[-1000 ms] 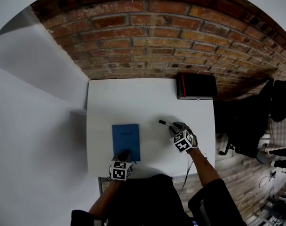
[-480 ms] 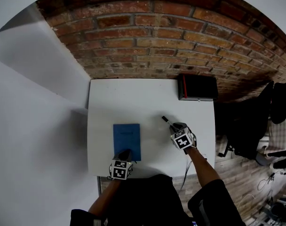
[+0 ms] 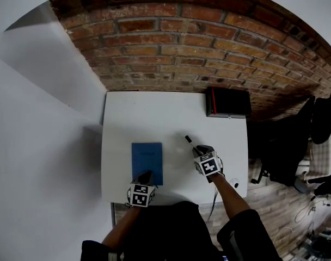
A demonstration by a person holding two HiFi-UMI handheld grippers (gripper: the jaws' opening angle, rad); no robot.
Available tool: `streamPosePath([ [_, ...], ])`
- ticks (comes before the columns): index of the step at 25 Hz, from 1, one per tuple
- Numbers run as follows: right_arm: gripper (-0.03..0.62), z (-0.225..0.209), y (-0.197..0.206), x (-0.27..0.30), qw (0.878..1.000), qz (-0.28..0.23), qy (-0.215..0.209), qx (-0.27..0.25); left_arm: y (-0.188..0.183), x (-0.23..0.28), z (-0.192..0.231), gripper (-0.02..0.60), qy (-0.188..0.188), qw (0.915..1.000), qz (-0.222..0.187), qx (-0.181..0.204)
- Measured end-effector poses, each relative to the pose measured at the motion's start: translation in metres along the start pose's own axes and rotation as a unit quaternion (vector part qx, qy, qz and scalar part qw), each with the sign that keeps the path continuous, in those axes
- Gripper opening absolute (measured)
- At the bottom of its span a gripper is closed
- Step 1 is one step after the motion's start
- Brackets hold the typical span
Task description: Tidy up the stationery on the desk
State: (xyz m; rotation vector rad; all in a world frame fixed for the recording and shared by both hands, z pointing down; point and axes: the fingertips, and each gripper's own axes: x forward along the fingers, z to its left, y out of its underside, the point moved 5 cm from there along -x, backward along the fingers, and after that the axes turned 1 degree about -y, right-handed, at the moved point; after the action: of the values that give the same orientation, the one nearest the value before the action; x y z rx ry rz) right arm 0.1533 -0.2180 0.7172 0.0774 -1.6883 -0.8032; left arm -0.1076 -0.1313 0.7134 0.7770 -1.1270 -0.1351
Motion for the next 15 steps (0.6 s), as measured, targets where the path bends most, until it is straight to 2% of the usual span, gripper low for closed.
streamPosePath([
  [5,0.083,0.011,-0.007,-0.009,0.999,-0.018,-0.005,0.049,0.0,0.0,0.002,0.015,-0.005,0.9999,-0.012,0.0],
  [15,0.083,0.05,-0.01,-0.024,0.99,-0.039,-0.042,0.128,0.0,-0.018,0.003,0.015,-0.025,0.9993,-0.029,-0.004],
])
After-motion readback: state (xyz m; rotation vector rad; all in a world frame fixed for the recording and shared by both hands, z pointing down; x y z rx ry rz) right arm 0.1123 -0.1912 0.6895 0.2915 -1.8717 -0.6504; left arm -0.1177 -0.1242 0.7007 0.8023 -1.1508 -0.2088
